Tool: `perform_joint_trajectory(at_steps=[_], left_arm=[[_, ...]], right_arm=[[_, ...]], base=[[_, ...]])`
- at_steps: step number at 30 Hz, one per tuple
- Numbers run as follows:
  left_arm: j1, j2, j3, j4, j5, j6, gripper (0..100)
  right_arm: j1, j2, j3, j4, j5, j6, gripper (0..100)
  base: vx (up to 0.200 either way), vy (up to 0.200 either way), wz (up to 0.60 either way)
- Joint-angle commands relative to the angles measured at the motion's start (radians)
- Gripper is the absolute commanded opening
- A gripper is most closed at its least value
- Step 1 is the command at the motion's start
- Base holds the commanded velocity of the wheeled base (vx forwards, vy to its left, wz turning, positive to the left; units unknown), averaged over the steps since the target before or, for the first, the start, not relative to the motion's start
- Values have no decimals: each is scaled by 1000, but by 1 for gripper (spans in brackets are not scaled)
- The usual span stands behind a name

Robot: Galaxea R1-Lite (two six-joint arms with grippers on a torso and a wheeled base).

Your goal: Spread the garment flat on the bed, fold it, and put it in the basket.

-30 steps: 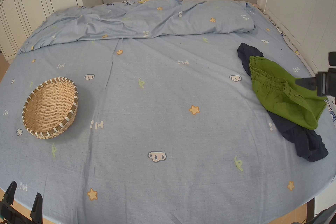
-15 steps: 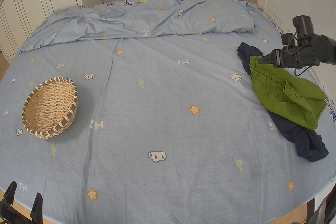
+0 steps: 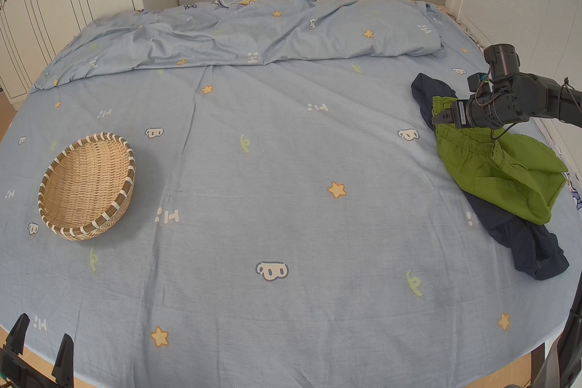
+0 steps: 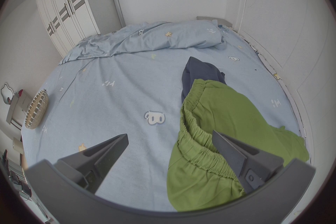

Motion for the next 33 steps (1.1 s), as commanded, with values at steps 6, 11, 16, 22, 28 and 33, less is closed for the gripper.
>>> perform_joint_trajectory(at_steps=[6,11,16,22,28,33], left_arm=[[0,-16,18,0,0,0,100],[0,-16,18,0,0,0,100],[0,-16,18,0,0,0,100],[0,-16,18,0,0,0,100],[0,-16,18,0,0,0,100],[0,-16,18,0,0,0,100]], right_arm=[[-23,101,-69,9,0,-2,100],[-30,152,-69,10,0,-8,100],[-29,167,-69,-4,0,-6,100],[-10,37,-69,-14,18,1,100],[4,-81,54,-191,44,-2,100],[-9,-60,66,-206,44,-5,100]], base=[[0,0,0],[0,0,0],[0,0,0],[0,0,0],[0,0,0],[0,0,0]])
